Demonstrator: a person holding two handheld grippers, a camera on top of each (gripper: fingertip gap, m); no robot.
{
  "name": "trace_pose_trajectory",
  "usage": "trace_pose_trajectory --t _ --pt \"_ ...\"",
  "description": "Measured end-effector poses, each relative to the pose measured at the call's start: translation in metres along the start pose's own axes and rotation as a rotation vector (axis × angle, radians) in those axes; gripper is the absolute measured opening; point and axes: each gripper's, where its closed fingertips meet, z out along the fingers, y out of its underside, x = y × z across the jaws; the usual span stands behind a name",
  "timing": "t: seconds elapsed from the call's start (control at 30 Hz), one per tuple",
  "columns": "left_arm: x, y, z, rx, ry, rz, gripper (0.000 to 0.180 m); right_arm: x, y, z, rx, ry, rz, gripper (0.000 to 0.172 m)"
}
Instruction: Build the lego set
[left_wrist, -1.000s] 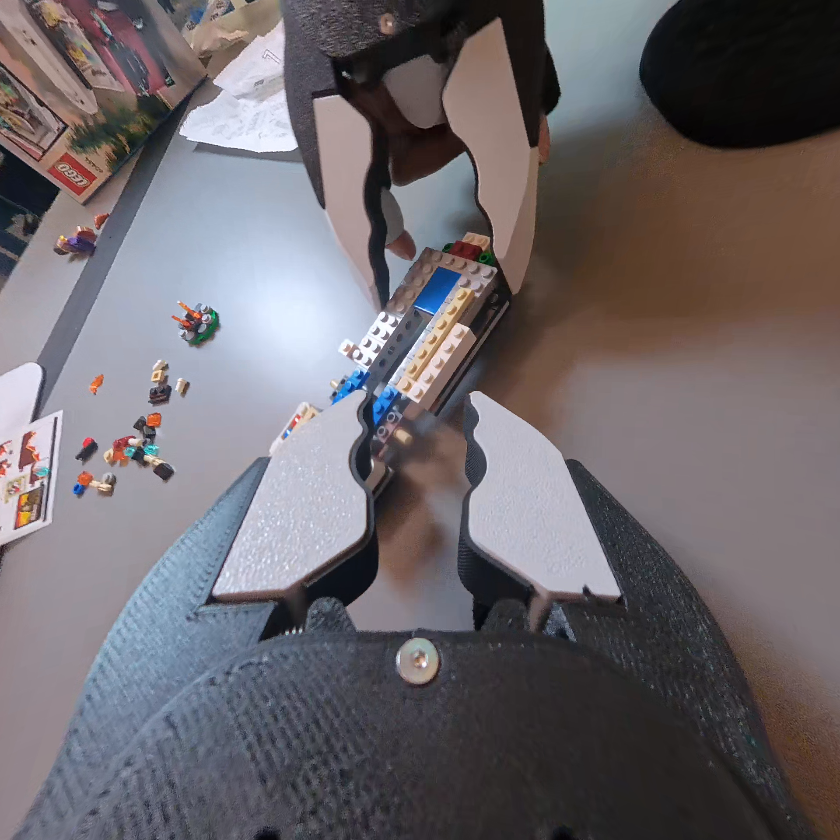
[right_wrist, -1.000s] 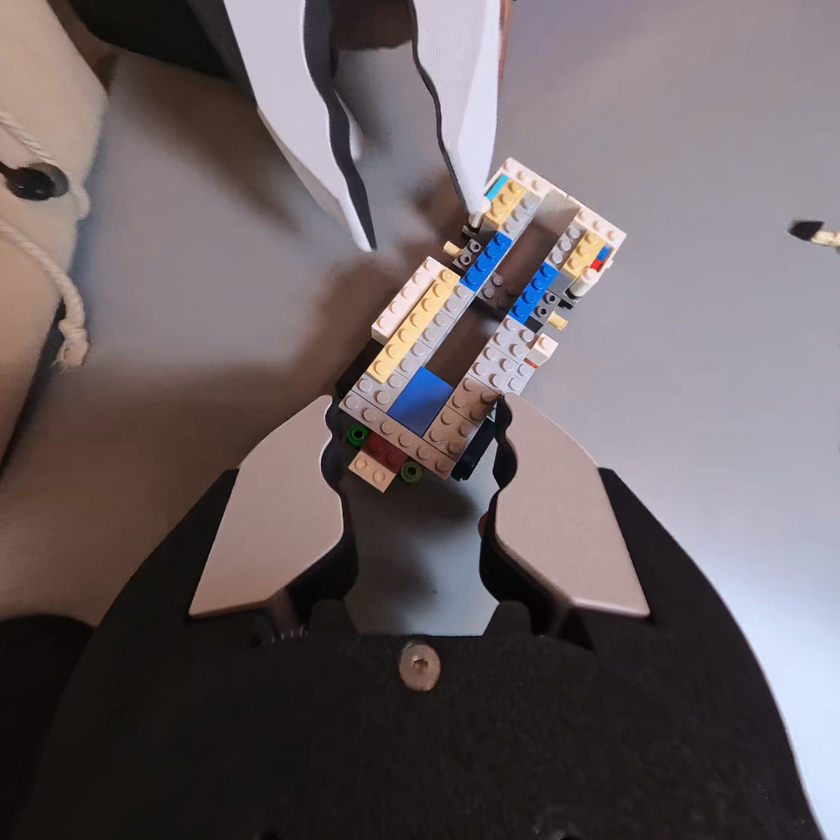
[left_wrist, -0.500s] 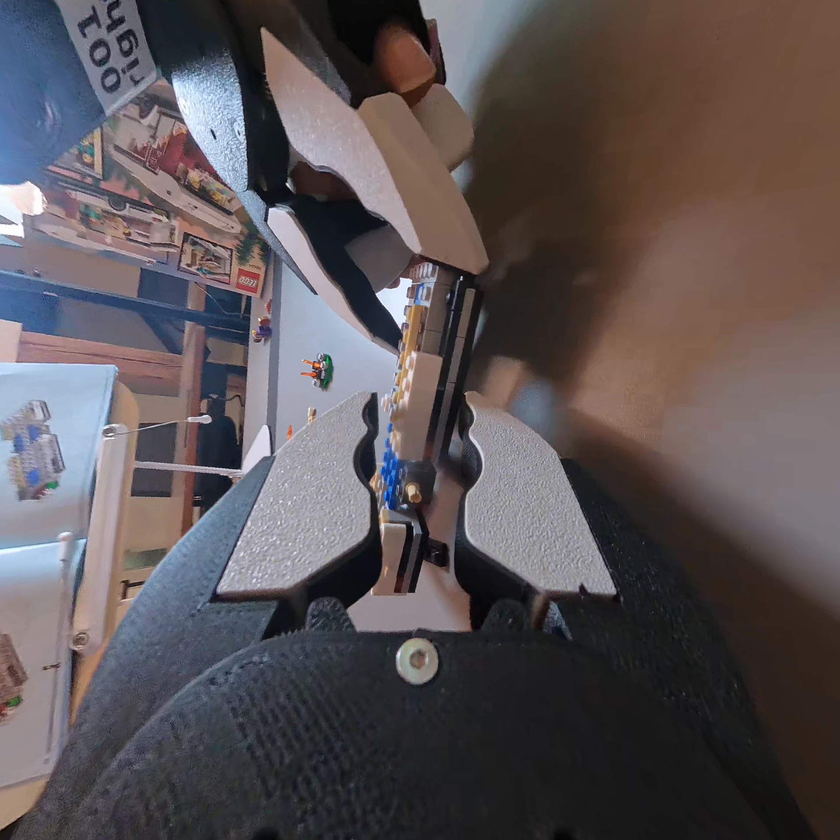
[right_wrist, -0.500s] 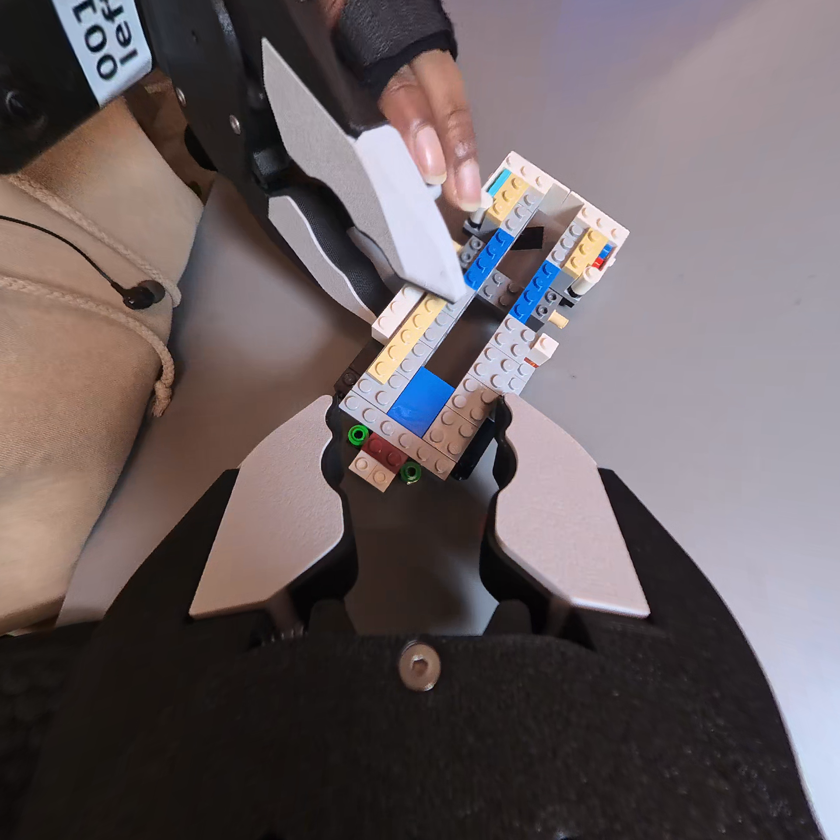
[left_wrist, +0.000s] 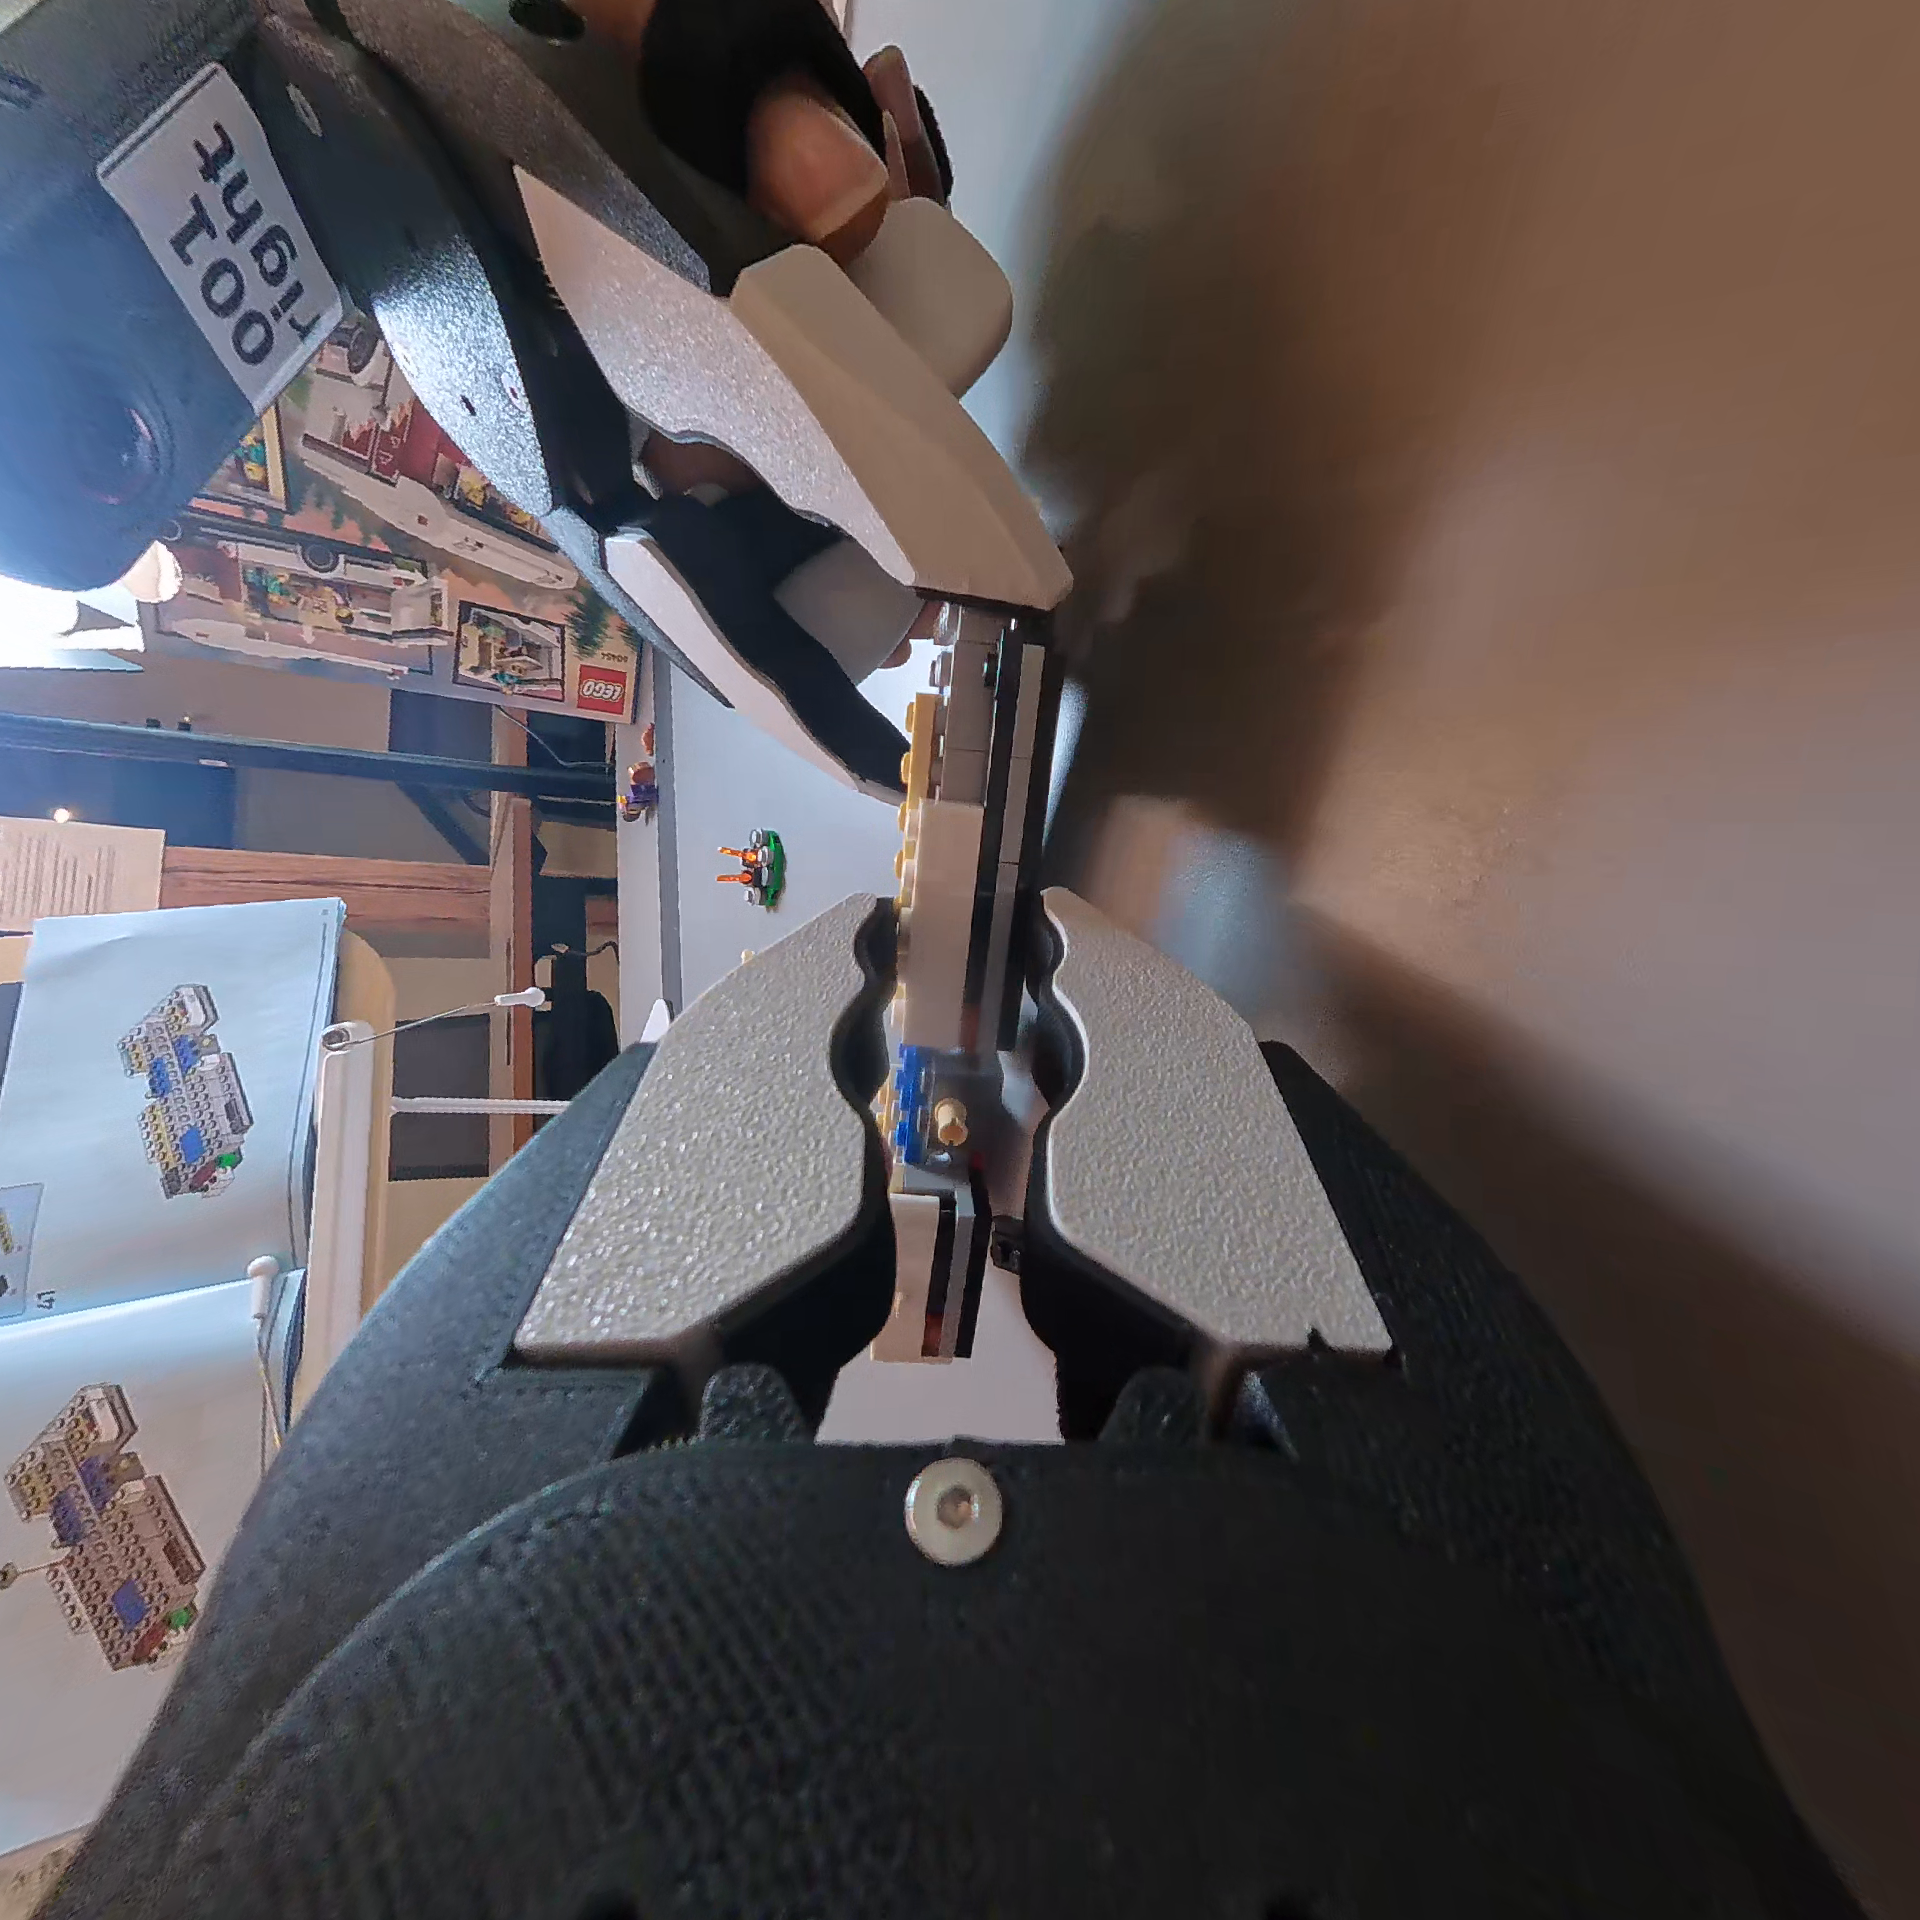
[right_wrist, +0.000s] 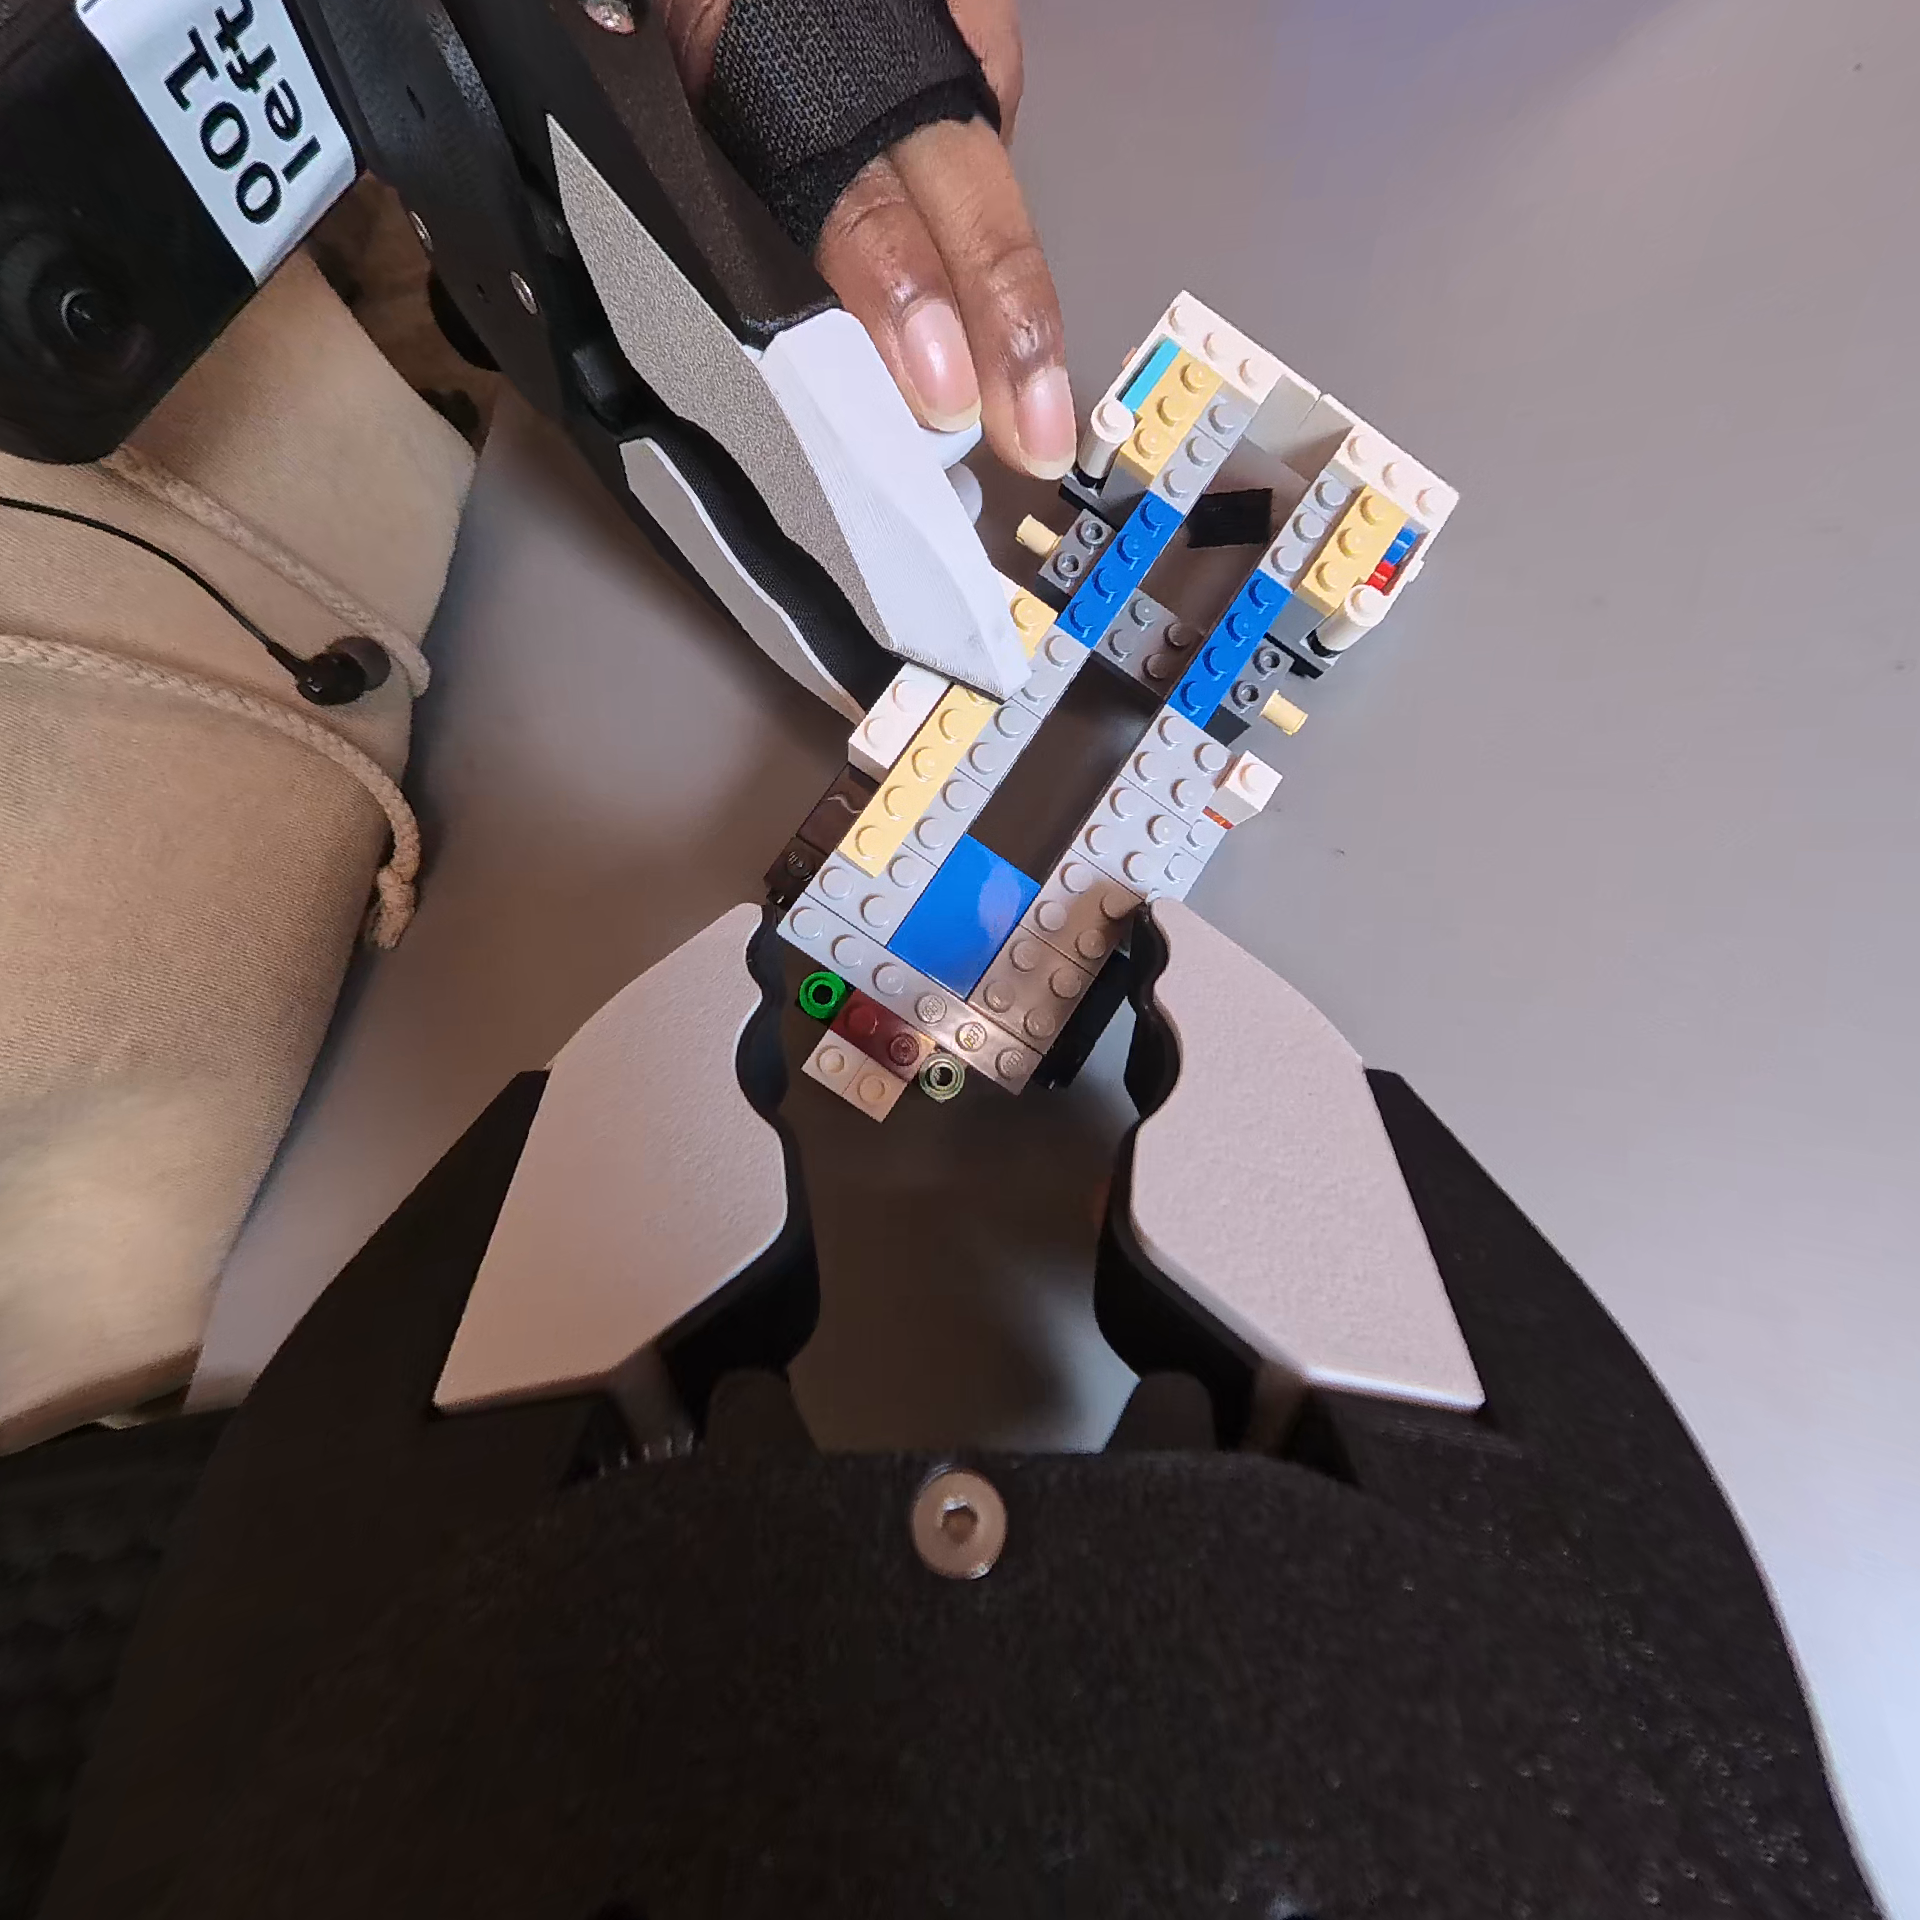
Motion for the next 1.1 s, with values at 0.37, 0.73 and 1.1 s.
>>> trace_pose_trajectory --t 0.37,0.73,1.1 --pt "-0.010 0.000 -0.005 0.004 0.051 -0.106 0.024 0.001 -0.015 -0.018 0.079 0.155 -0.064 0.070" --pt "-0.019 -0.004 -0.006 0.036 0.095 -0.201 0.023 -0.008 -0.037 -0.009 0.069 0.736 -0.651 0.042" --pt "-0.022 -0.005 -0.011 0.058 0.112 -0.266 0.023 -0.006 -0.045 -0.010 0.052 0.741 -0.707 0.025"
